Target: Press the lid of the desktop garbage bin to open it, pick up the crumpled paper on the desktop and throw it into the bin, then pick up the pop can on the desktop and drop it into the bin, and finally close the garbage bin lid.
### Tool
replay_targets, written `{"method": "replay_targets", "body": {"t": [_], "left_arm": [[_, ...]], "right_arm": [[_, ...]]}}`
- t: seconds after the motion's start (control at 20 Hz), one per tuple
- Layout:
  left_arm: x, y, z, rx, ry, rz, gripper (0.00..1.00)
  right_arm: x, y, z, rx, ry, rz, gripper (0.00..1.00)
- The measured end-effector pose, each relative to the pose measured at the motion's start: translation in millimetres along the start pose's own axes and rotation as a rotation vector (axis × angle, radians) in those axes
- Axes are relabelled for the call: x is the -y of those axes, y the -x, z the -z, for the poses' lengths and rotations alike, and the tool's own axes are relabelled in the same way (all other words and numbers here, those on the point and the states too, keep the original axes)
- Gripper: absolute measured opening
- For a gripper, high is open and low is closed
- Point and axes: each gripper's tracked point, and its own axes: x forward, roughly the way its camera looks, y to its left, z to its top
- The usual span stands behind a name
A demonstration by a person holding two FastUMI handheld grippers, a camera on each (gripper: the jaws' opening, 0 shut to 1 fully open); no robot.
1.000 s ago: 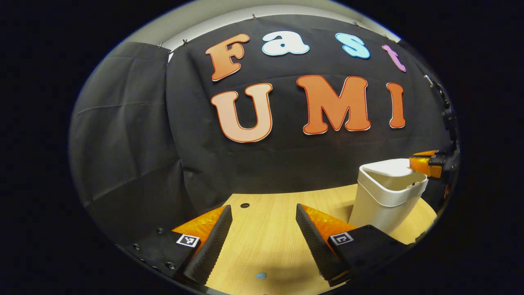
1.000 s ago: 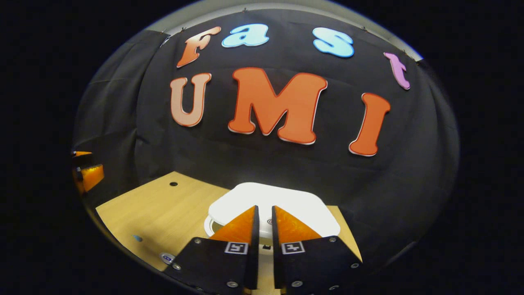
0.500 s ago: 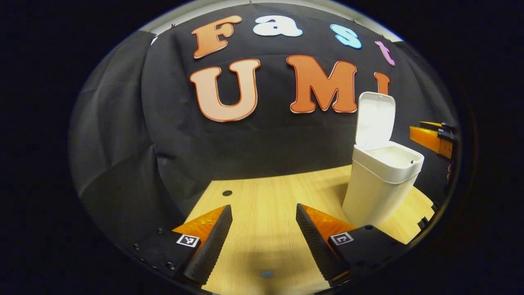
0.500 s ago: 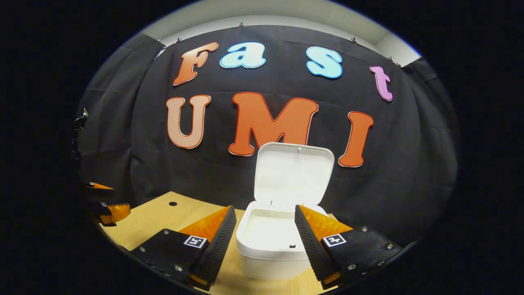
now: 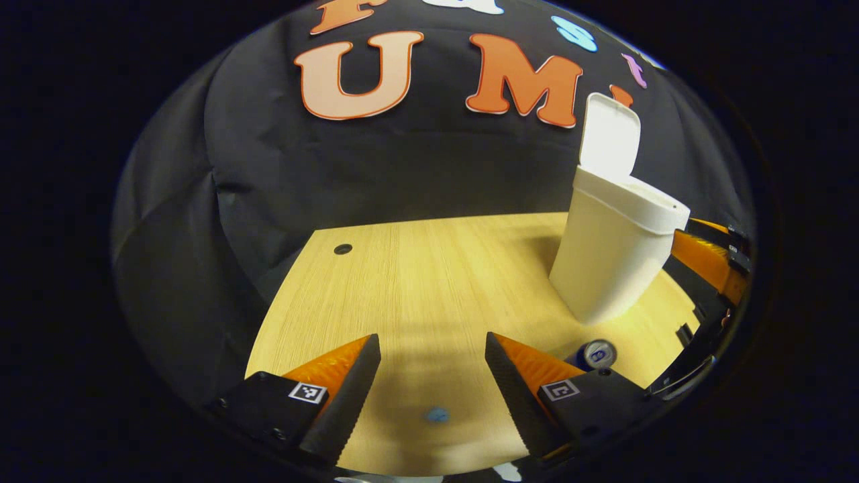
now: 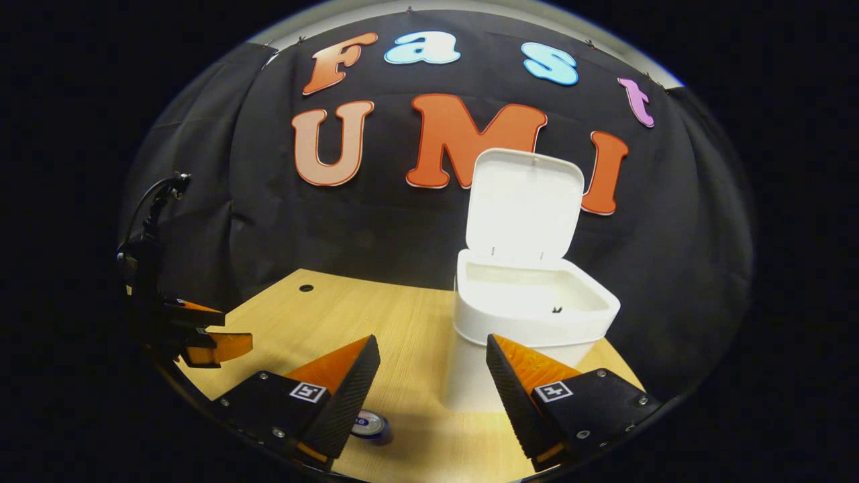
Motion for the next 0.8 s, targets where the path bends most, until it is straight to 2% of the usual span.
{"method": "replay_targets", "body": {"t": [0.15, 0.4, 0.5, 0.6, 0.65, 0.75, 0.8], "left_arm": [[0, -7, 36, -0.097, 0.008, 0.036, 1.00], [10, -19, 81, -0.236, 0.021, 0.103, 0.99], [12, -24, 96, -0.286, 0.016, 0.109, 0.99], [12, -26, 109, -0.340, 0.027, 0.107, 0.99], [14, -27, 114, -0.367, 0.030, 0.108, 0.96], [16, -29, 118, -0.416, 0.031, 0.110, 1.00], [18, -30, 119, -0.438, 0.029, 0.114, 0.96]], "right_arm": [[-14, 1, 21, -0.031, 0.012, -0.013, 0.97], [-34, 3, 58, -0.118, 0.045, -0.060, 0.98], [-37, 2, 69, -0.151, 0.064, -0.067, 1.00], [-47, -1, 83, -0.182, 0.034, -0.103, 0.99], [-53, -1, 91, -0.196, 0.020, -0.117, 1.00], [-56, -4, 102, -0.218, 0.025, -0.123, 0.99], [-57, -6, 109, -0.233, 0.033, -0.128, 0.99]]}}
